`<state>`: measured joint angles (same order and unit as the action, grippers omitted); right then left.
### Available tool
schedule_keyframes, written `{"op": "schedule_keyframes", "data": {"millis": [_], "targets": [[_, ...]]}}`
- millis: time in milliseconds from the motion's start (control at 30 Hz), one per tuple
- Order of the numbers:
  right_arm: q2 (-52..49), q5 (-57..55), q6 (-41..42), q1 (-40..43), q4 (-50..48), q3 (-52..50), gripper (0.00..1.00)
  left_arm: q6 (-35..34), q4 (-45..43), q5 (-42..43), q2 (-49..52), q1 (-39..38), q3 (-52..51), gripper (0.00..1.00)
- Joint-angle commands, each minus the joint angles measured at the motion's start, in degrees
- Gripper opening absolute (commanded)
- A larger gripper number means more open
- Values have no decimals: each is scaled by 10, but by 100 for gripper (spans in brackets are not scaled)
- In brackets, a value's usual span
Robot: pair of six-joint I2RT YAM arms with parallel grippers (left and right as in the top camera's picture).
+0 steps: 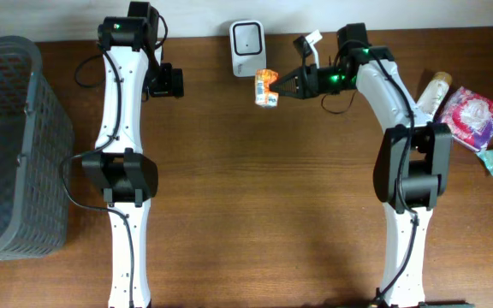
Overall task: Scan the item barcode
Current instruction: 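Grasp the orange tissue pack with the right gripper, then hold the orange pack in front of the scanner window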
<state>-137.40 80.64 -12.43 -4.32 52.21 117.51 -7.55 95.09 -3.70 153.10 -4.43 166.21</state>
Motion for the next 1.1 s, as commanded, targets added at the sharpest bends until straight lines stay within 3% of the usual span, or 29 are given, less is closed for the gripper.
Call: {"op": "schedule_keyframes", "data": {"millis": [0, 600, 800, 867, 967, 1000, 1033, 1067], "targets": [[21, 23, -13, -22, -6, -2, 4, -5, 0, -6, -19, -2, -4, 99], [21, -87, -21, -73, 1, -2, 4, -5, 0, -6, -19, -2, -4, 99], [21, -195, 21, -73, -4, -2, 4, -5, 0, -6, -19, -2, -4, 99], [22, -377, 106, -74, -5, 8, 4, -5, 0, -6, -19, -2, -4, 99], [22, -731, 106, -103, 23, 96, 4, -5, 0, -6, -19, -2, -4, 99], [21, -921, 42, -130, -12, 112, 4, -5, 0, -6, -19, -2, -4, 99], [20, -1038, -33, -151, -63, 111, 4, -5, 0, -6, -19, -2, -4, 99], [14, -1083, -155, -172, -146, 103, 4, -5, 0, -6, -19, -2, -4, 99]]}}
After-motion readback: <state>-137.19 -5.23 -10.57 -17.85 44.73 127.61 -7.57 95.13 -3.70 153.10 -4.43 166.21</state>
